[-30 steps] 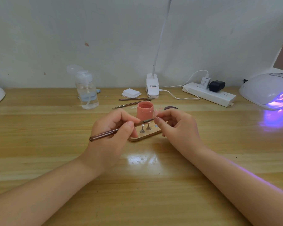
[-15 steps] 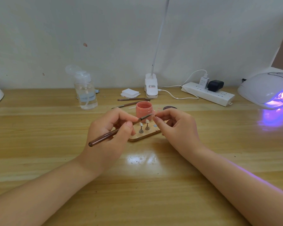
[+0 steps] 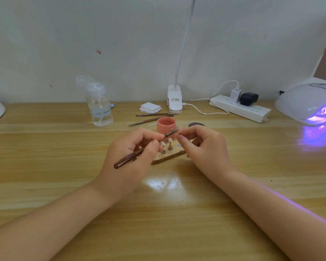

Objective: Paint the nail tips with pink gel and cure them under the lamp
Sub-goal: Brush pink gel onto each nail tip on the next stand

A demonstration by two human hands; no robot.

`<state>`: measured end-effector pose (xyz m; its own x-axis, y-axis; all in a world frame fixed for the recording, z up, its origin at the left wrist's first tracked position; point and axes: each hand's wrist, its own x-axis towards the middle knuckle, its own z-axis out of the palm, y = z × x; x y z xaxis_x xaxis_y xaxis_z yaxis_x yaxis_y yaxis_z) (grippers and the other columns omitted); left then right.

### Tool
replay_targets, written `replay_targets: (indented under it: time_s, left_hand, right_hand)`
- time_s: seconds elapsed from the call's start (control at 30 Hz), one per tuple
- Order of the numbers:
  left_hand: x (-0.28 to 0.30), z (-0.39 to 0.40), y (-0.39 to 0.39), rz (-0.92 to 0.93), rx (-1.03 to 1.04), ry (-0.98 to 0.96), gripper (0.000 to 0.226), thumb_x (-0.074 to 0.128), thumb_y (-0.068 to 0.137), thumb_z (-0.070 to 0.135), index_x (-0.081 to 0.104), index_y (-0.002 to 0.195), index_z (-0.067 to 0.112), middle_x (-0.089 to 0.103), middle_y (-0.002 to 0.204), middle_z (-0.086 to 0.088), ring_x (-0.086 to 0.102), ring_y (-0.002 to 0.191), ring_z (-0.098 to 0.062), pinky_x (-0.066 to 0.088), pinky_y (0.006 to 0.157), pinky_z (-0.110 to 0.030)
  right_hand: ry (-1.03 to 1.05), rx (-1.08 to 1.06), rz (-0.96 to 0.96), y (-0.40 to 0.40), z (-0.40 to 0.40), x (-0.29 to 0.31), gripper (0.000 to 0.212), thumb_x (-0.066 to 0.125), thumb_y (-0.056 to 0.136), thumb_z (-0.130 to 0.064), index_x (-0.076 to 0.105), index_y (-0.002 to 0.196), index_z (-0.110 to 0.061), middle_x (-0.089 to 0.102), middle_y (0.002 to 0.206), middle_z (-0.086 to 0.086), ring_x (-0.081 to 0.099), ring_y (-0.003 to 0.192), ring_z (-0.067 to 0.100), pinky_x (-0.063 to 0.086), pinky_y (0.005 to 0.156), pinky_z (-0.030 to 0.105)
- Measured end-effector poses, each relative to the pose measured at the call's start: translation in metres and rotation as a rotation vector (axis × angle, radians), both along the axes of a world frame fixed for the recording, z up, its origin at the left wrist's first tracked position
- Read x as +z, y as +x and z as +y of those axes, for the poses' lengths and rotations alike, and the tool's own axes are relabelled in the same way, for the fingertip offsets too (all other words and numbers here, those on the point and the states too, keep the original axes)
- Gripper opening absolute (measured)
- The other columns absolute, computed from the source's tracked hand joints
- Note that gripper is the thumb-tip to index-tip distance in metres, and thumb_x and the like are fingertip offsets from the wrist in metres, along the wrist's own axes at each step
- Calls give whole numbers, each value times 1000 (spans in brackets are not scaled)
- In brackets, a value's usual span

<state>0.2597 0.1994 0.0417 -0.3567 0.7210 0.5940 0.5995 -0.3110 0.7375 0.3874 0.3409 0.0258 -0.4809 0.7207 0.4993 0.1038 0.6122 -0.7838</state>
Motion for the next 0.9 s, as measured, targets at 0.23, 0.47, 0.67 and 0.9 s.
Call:
replay_targets:
  time_s: [0.23, 0.47, 0.67, 0.9]
  left_hand:
    - [0, -2, 0, -82, -37, 58, 11, 56, 90, 22, 66, 94, 22, 71, 79, 6, 66, 77, -8, 50, 70, -17]
    - [0, -3, -2, -93, -59, 49, 18, 52, 84, 27, 65, 85, 16, 69, 70, 1, 65, 69, -11, 51, 69, -23]
    - [0, 1, 1, -156, -25, 31, 15, 52, 90, 21, 66, 95, 21, 73, 81, 3, 66, 77, -5, 51, 73, -20]
    - [1, -2, 0, -131, -44, 60, 13, 55, 86, 26, 66, 89, 20, 71, 75, 2, 66, 73, -11, 52, 70, -22]
  right_hand:
    - [-19, 12, 16, 0, -1, 1, 6, 72, 85, -18, 72, 86, -23, 70, 76, -4, 62, 66, 26, 54, 69, 45]
    - [-33, 15, 23, 0, -1, 1, 4, 72, 85, -17, 73, 88, -19, 70, 76, -1, 61, 68, 30, 54, 68, 47]
    - [-42, 24, 24, -1, -2, 0, 3, 72, 85, -17, 72, 87, -20, 71, 77, -1, 61, 68, 30, 53, 68, 49]
    - [-22, 12, 11, 0, -1, 1, 6, 72, 85, -18, 71, 85, -24, 71, 77, -3, 61, 63, 27, 54, 67, 43]
